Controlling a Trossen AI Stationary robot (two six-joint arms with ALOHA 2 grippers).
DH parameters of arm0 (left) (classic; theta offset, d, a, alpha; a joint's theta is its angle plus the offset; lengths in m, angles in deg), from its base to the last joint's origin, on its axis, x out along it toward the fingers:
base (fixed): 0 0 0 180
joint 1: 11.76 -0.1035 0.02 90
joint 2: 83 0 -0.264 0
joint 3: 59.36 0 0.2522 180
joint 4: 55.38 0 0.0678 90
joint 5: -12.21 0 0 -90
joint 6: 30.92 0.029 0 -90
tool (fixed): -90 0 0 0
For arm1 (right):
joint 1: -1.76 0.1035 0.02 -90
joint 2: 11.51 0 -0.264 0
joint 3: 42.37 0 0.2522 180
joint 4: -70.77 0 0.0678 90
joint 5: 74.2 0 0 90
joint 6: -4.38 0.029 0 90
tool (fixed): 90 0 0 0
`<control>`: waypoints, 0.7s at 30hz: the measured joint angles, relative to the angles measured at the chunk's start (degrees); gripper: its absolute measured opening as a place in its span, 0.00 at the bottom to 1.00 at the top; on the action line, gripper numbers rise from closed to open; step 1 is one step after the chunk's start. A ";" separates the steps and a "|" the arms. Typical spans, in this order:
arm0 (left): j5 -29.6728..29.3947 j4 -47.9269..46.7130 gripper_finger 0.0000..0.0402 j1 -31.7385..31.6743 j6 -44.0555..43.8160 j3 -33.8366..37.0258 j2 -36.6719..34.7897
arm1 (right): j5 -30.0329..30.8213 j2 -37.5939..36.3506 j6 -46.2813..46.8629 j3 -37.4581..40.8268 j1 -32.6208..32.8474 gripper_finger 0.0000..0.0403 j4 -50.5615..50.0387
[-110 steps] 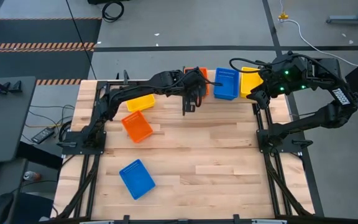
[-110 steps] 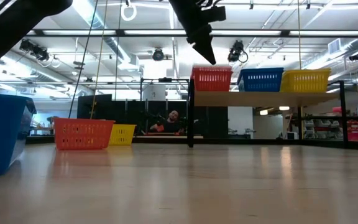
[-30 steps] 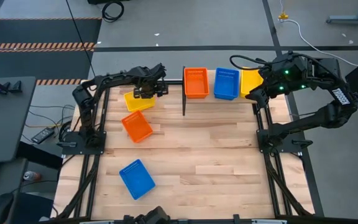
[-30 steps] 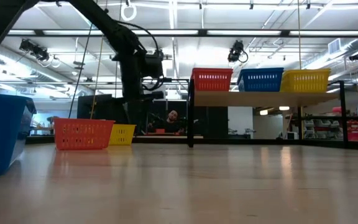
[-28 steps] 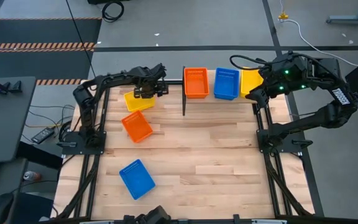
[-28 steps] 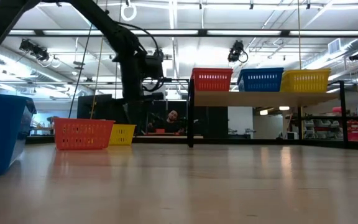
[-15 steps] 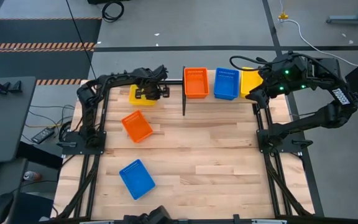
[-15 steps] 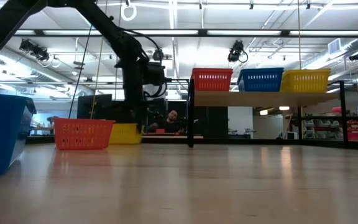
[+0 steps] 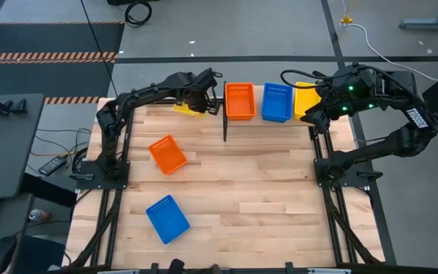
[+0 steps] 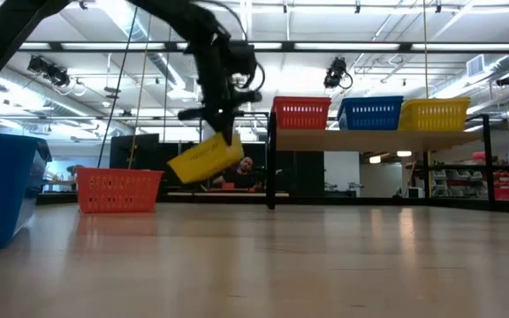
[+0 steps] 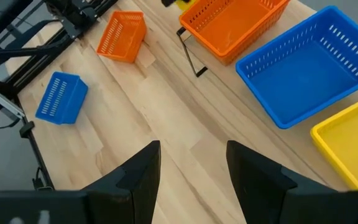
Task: Stack baskets on shelf by color
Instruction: Stack the yellow basket on top of the yellow basket on the shelf
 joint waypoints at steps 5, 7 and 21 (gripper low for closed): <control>-8.69 -9.79 0.02 3.58 3.15 -8.54 0.00 | -0.02 0.00 -0.09 0.00 -0.02 0.47 0.00; -10.38 -11.62 0.02 4.97 5.54 -11.64 0.00 | -0.17 0.00 0.04 0.00 0.00 0.47 0.00; -10.79 -13.31 0.02 16.20 14.80 -22.00 -0.02 | 0.55 0.00 3.35 0.04 0.00 0.47 -1.30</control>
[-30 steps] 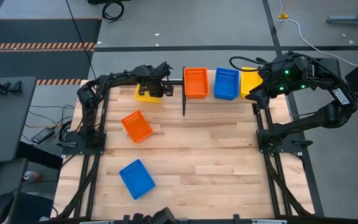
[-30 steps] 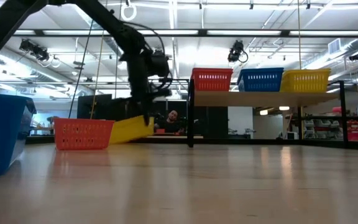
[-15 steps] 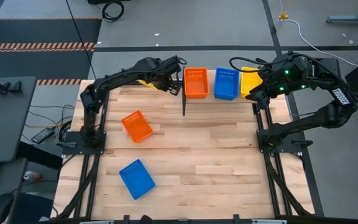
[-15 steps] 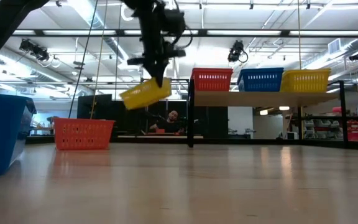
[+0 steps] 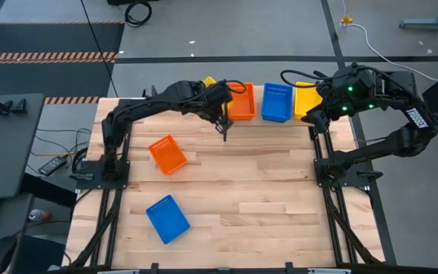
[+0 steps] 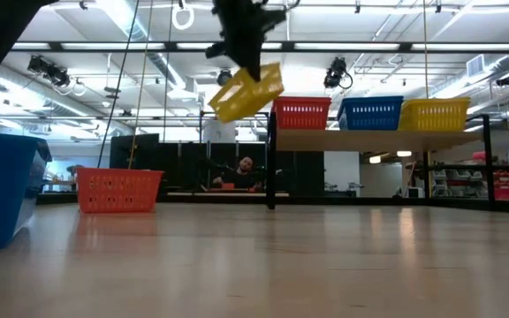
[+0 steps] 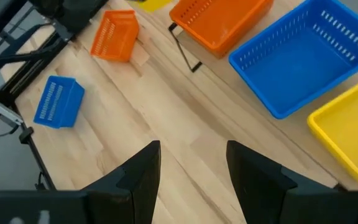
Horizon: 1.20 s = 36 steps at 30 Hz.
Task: Stack baskets on shelf by color
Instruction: Stack the yellow basket on top of the yellow basket on the shelf
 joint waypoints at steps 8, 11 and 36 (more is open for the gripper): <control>-0.26 2.03 0.02 7.97 5.86 -9.98 -0.02 | -0.84 -0.47 4.88 2.65 -0.01 0.47 0.09; -0.19 5.46 0.02 10.78 8.81 -12.14 -0.02 | -2.28 -0.43 4.51 3.29 0.00 0.47 0.11; 23.86 7.59 0.02 14.85 54.68 -11.87 2.36 | -8.18 -0.58 8.56 3.47 -0.01 0.47 0.14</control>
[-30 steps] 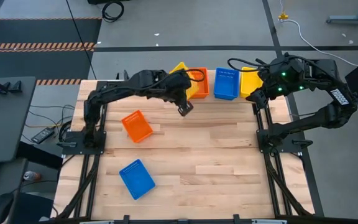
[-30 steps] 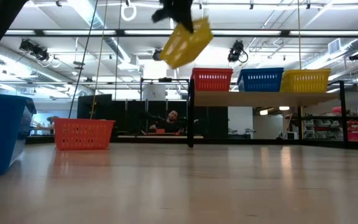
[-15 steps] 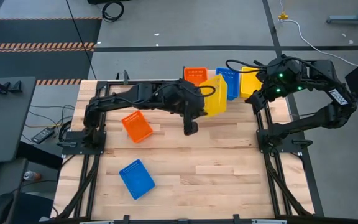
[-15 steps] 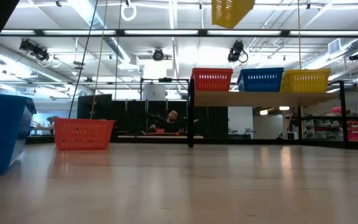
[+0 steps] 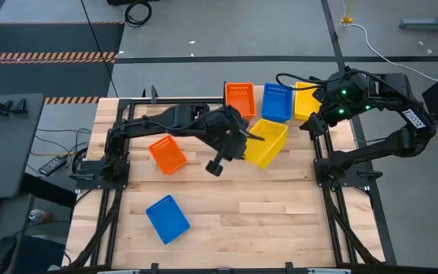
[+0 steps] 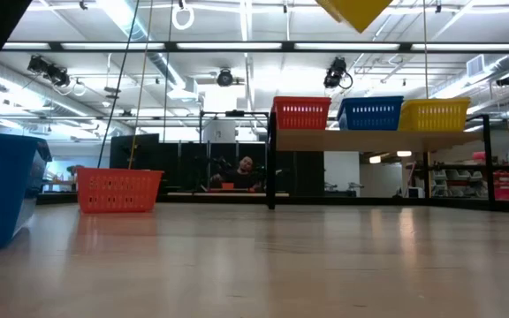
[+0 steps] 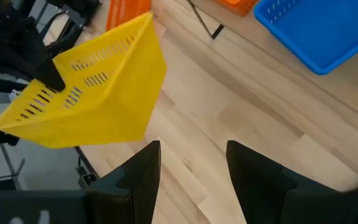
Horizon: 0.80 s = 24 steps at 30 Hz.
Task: Stack baskets on shelf by color
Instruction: Stack the yellow basket on top of the yellow basket on the shelf
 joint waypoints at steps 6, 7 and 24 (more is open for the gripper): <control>-0.76 -7.33 0.02 -0.07 12.61 -0.06 1.87 | -0.60 0.53 -0.41 0.00 -0.01 0.47 0.00; -1.65 -7.48 0.02 -0.07 14.24 -0.09 2.18 | -1.28 0.75 -0.86 0.00 -0.01 0.47 0.02; -13.29 -15.22 0.02 0.59 23.33 0.00 3.87 | -4.02 15.17 -6.15 -0.02 1.98 0.62 5.55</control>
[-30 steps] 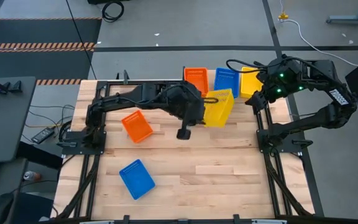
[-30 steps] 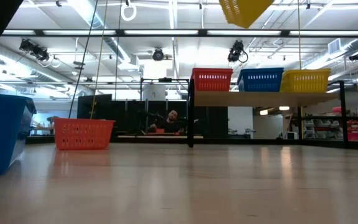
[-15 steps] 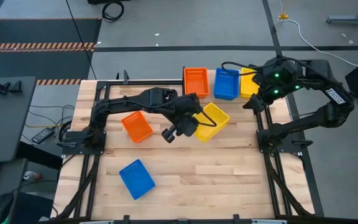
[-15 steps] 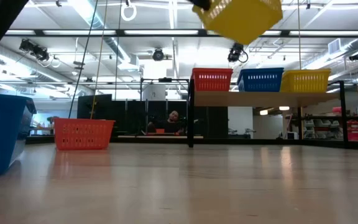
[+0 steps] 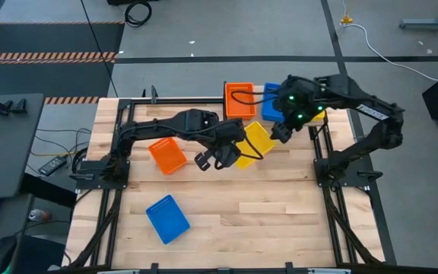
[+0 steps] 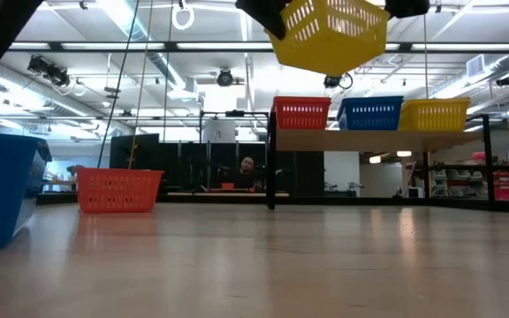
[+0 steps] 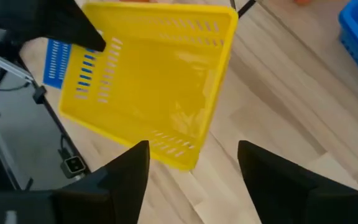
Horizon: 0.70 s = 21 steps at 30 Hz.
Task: Stack baskets on shelf by color
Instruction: Stack the yellow basket on top of the yellow basket on the shelf
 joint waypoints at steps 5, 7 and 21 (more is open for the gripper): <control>-1.00 0.08 0.02 1.02 -0.17 0.00 -0.02 | -0.31 3.39 -1.88 0.00 -0.08 0.65 1.62; -2.46 1.02 0.02 1.62 -0.30 0.00 -0.02 | -1.22 4.52 -2.24 0.00 0.09 0.64 1.73; -8.64 4.61 0.02 3.60 -4.59 -0.37 -2.52 | -0.20 7.23 -3.10 -0.04 1.70 0.45 -1.52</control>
